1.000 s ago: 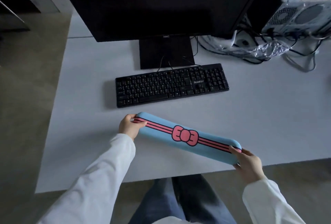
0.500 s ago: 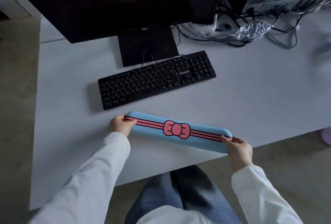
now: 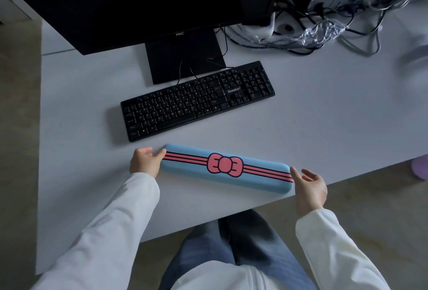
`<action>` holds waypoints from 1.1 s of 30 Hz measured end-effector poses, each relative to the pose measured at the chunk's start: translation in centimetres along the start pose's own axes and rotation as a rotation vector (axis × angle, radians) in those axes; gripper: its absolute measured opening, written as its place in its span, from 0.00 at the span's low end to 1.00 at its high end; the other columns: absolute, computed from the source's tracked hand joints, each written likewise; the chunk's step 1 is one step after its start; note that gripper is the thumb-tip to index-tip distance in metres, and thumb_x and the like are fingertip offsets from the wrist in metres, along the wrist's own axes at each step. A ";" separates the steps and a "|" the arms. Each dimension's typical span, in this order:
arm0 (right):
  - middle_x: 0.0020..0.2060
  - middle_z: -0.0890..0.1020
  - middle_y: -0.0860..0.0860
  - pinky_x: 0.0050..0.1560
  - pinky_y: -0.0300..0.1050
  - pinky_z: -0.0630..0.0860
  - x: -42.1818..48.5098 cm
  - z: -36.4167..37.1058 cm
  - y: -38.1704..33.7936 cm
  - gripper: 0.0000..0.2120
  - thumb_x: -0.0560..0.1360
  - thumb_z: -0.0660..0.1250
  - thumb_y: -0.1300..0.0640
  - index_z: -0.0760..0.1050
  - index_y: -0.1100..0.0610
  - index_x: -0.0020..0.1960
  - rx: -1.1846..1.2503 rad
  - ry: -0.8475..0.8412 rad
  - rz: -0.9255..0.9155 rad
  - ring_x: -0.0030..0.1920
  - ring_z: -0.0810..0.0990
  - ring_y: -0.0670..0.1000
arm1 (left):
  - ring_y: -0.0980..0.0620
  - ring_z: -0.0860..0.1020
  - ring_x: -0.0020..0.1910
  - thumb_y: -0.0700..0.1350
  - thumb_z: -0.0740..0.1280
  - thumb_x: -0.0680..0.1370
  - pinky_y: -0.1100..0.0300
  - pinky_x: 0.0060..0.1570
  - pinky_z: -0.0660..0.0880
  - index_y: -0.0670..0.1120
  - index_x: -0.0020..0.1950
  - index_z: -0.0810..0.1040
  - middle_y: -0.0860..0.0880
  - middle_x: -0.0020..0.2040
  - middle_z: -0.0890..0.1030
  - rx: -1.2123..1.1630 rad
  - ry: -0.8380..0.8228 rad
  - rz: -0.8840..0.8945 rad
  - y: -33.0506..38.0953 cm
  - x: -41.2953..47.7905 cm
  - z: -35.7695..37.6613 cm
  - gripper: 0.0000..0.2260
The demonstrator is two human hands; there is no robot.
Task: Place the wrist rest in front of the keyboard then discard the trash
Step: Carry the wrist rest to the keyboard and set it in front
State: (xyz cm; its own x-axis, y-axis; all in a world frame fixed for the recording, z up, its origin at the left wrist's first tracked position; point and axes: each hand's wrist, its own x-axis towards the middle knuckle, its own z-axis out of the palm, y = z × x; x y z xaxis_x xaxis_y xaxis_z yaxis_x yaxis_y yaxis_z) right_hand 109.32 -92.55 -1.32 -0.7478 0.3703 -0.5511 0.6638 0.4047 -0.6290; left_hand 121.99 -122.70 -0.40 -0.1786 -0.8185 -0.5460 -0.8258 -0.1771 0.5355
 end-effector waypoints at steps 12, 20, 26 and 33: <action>0.58 0.80 0.57 0.63 0.56 0.72 0.2 0.5 1.3 0.28 0.66 0.72 0.47 0.72 0.60 0.61 -0.030 -0.054 0.069 0.58 0.77 0.58 | 0.42 0.75 0.63 0.49 0.71 0.71 0.54 0.63 0.69 0.40 0.65 0.72 0.42 0.64 0.77 0.038 -0.069 0.001 -0.6 0.2 0.9 0.26; 0.49 0.81 0.53 0.60 0.56 0.75 0.5 0.9 1.3 0.26 0.64 0.75 0.50 0.75 0.59 0.58 0.002 -0.137 0.084 0.49 0.79 0.54 | 0.42 0.76 0.60 0.51 0.74 0.67 0.52 0.61 0.71 0.41 0.60 0.75 0.42 0.60 0.80 0.117 -0.093 0.025 -0.4 0.5 1.2 0.26; 0.44 0.80 0.53 0.60 0.54 0.75 1.0 0.3 0.9 0.18 0.64 0.76 0.55 0.79 0.58 0.52 0.012 -0.180 0.070 0.46 0.78 0.52 | 0.43 0.77 0.57 0.45 0.74 0.68 0.53 0.57 0.71 0.40 0.59 0.73 0.41 0.59 0.79 0.005 -0.091 -0.023 -1.0 0.8 1.1 0.23; 0.47 0.80 0.55 0.55 0.51 0.76 1.7 0.6 -1.4 0.18 0.66 0.74 0.60 0.74 0.59 0.53 0.050 -0.277 0.023 0.47 0.77 0.53 | 0.43 0.76 0.53 0.42 0.75 0.67 0.48 0.59 0.72 0.44 0.56 0.69 0.40 0.59 0.78 -0.149 -0.165 -0.048 -1.9 0.6 0.1 0.21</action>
State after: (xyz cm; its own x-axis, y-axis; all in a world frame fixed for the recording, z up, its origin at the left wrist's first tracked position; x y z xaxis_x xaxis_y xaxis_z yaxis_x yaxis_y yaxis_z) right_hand 107.15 -92.99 -1.71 -0.7115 0.1338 -0.6898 0.6844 0.3544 -0.6372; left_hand 123.42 -122.77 -1.80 -0.2366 -0.7087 -0.6647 -0.7496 -0.3021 0.5889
